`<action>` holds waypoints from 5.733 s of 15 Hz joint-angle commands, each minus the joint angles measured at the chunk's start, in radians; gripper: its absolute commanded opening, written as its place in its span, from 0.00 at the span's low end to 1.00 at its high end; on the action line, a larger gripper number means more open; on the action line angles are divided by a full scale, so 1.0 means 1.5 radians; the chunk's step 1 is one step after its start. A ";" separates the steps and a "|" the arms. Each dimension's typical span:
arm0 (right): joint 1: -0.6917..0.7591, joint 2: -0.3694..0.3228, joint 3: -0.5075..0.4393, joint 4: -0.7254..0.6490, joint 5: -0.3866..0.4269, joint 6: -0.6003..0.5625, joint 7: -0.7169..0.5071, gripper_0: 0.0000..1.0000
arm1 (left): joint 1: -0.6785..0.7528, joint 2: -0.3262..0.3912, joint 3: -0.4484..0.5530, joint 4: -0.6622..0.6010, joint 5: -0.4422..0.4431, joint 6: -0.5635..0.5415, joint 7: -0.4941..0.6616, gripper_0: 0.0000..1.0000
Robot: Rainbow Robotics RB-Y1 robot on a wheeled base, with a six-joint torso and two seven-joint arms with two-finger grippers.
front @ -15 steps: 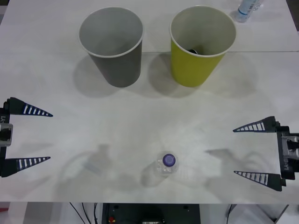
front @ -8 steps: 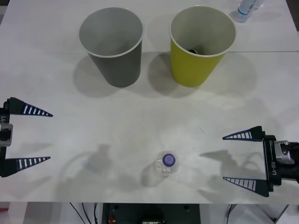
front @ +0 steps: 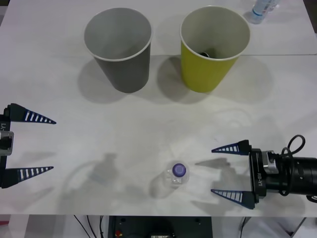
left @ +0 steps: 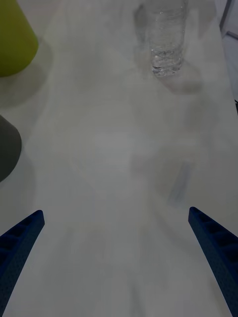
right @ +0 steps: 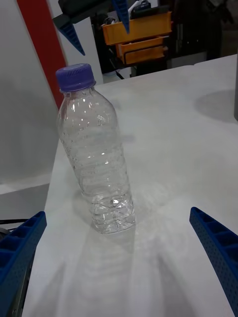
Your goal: Put the can into the green bin and the plastic bottle into the gray bin
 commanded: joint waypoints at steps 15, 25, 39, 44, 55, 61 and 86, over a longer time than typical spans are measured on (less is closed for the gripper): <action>-0.036 0.126 0.098 0.036 0.062 0.066 0.070 1.00 | 0.000 0.000 0.000 0.000 0.000 0.000 0.000 1.00; -0.035 0.146 0.117 0.036 0.062 0.100 0.089 0.00 | 0.000 0.000 0.000 0.000 0.000 0.000 0.000 1.00; -0.036 0.122 0.116 0.003 0.061 0.099 0.046 0.00 | 0.000 0.000 0.000 0.000 0.000 0.000 0.000 1.00; -0.011 0.072 0.109 -0.092 0.093 0.148 -0.075 0.00 | 0.000 0.000 0.000 0.000 0.000 0.000 0.000 1.00; 0.059 -0.031 0.071 -0.443 0.391 0.287 -0.669 0.00 | 0.000 0.000 0.000 0.000 0.000 0.000 0.000 1.00; 0.006 -0.129 0.067 -0.573 0.467 0.266 -0.995 0.00 | 0.000 0.000 0.000 0.000 0.000 0.000 0.000 1.00; -0.740 -0.086 0.231 -0.230 0.384 0.067 -1.154 0.00 | 0.000 0.000 0.000 0.000 0.000 0.000 0.000 1.00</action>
